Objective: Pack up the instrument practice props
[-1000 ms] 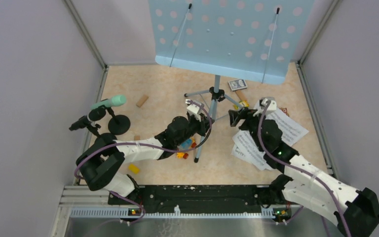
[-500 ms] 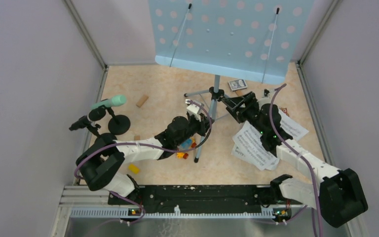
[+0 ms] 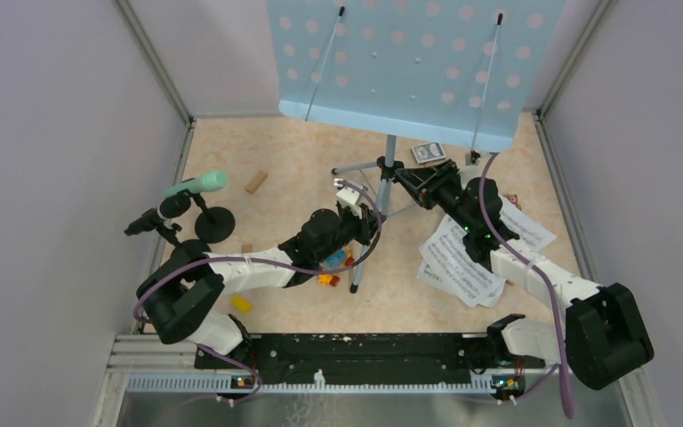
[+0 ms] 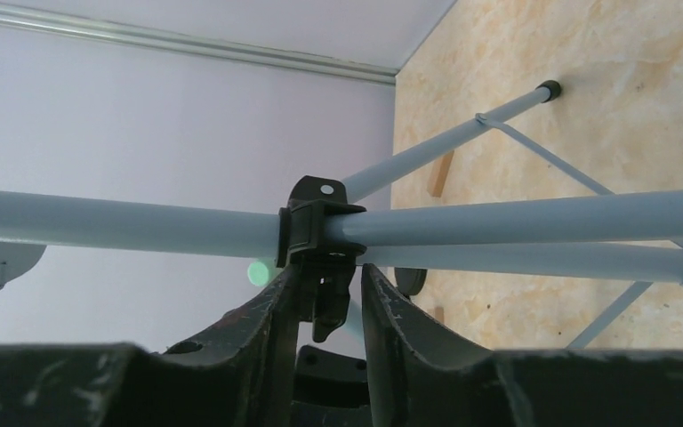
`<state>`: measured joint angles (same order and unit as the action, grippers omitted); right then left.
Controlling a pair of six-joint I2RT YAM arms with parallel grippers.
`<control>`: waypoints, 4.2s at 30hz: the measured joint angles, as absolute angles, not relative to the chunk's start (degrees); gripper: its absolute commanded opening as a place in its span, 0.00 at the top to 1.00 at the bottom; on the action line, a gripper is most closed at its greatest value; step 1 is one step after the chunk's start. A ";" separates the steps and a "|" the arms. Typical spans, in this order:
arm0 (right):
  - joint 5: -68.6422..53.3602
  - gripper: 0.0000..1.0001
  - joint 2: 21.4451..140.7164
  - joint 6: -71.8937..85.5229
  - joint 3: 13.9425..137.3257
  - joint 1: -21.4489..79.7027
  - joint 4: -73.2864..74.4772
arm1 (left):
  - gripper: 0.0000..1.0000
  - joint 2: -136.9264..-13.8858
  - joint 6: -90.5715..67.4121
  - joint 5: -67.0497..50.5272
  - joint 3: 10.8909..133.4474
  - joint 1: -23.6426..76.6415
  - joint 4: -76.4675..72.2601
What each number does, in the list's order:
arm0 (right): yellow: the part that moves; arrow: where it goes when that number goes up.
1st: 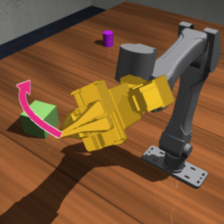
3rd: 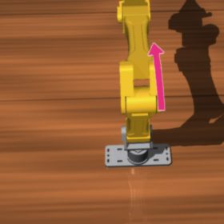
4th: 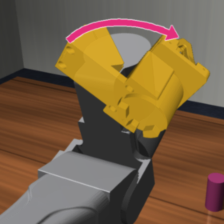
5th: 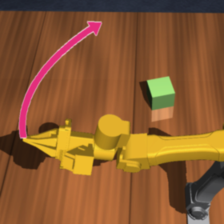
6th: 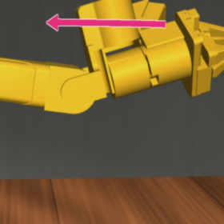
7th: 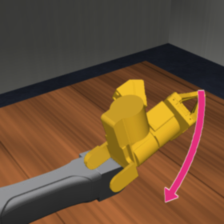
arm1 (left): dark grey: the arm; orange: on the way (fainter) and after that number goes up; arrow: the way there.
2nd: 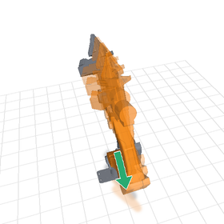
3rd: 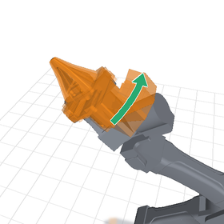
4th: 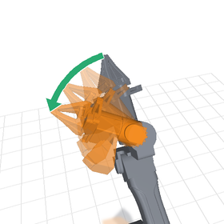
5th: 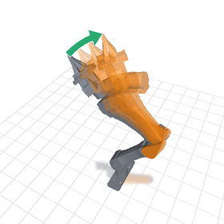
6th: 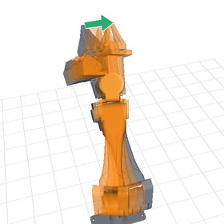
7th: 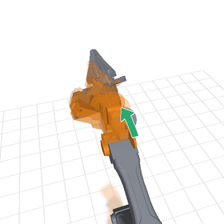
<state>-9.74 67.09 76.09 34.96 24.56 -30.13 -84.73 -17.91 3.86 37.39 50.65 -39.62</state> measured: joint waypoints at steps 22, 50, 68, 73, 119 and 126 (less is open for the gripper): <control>-6.42 1.00 66.06 20.43 31.38 31.03 -43.79 | 1.00 -85.01 -18.35 1.78 37.39 50.28 -40.10; 1.65 0.40 46.68 -36.97 26.20 37.65 -26.89 | 1.00 -84.88 -17.74 -0.05 37.41 51.13 -39.83; -11.14 0.38 57.45 -6.68 23.00 20.71 -29.85 | 1.00 -84.23 -16.97 1.06 39.81 51.37 -33.78; -15.16 0.46 66.30 -11.09 25.43 20.71 -36.32 | 1.00 -84.14 -16.78 1.02 40.05 51.35 -33.10; -7.99 1.00 86.78 -8.21 28.95 33.82 -77.80 | 1.00 -82.96 -5.34 9.76 50.39 49.47 -22.35; -8.25 1.00 87.26 -6.83 26.11 34.11 -83.09 | 0.81 -82.74 -4.43 8.56 50.54 49.52 -21.76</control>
<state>-8.25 87.26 -6.83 26.11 34.11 -83.09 -82.74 -4.43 8.56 50.54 49.52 -21.76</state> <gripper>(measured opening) 0.163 0.197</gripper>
